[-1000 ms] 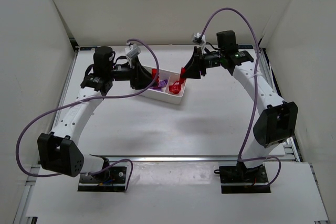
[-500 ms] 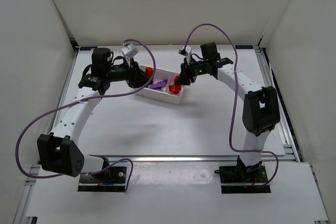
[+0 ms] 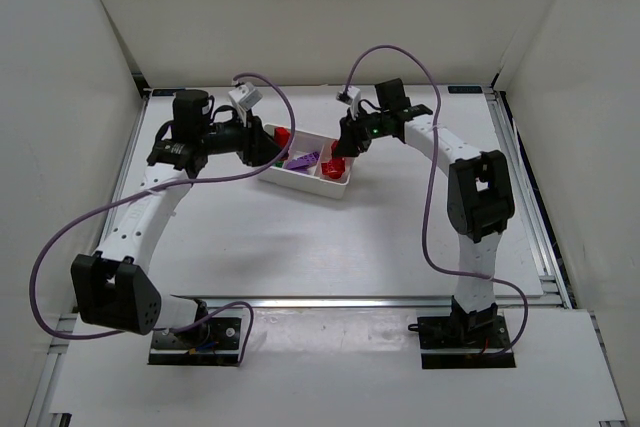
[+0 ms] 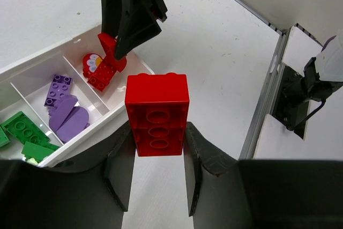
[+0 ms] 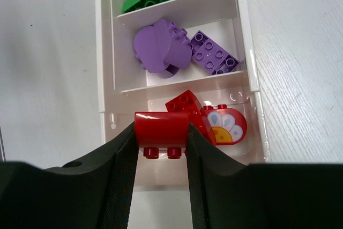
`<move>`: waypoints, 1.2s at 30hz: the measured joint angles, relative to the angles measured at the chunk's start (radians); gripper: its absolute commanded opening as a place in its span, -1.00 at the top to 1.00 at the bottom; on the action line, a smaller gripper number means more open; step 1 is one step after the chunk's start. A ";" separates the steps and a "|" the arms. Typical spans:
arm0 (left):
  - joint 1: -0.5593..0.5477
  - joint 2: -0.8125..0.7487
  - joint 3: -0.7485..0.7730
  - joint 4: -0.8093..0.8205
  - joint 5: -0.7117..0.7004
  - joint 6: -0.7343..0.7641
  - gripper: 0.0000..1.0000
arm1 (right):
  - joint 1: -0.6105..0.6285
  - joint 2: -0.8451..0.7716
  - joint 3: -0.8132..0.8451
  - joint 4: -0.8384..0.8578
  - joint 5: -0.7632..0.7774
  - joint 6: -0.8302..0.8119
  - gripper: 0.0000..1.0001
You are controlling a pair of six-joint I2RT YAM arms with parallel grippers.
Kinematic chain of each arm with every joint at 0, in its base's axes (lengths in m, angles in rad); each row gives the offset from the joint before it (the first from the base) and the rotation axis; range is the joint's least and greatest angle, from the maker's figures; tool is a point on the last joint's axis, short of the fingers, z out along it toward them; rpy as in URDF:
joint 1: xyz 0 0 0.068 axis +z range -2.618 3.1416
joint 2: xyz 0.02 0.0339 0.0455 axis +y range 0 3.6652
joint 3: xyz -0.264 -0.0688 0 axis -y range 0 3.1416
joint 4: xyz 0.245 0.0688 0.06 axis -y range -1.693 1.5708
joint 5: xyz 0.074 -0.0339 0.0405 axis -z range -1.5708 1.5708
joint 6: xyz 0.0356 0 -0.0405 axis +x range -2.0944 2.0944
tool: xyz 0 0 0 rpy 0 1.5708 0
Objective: Sort the legos into containers by color
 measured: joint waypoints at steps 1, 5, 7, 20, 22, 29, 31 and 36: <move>0.000 0.002 0.003 -0.001 0.000 0.003 0.80 | 0.000 0.000 0.003 -0.007 -0.002 -0.006 0.18; 0.000 0.017 0.014 -0.003 -0.001 0.008 0.80 | 0.000 0.000 0.006 -0.034 -0.005 -0.030 -0.06; 0.000 0.026 0.022 -0.003 -0.002 0.010 0.80 | 0.000 -0.001 -0.004 -0.032 -0.002 -0.037 -0.23; -0.035 0.096 0.074 -0.008 -0.021 0.021 0.80 | -0.019 -0.169 -0.151 0.065 0.050 0.027 -0.72; -0.068 0.139 0.100 -0.011 -0.031 0.021 0.80 | -0.032 -0.230 -0.163 0.094 0.063 0.055 -0.73; -0.163 0.345 0.193 0.000 -0.068 -0.014 0.80 | -0.085 -0.448 -0.149 0.124 0.131 0.105 -0.76; -0.171 0.403 0.221 0.008 -0.075 -0.041 0.80 | -0.106 -0.483 -0.146 0.119 0.150 0.111 -0.76; -0.174 0.560 0.320 0.031 -0.087 -0.101 0.79 | -0.156 -0.551 -0.180 0.076 0.196 0.111 -0.77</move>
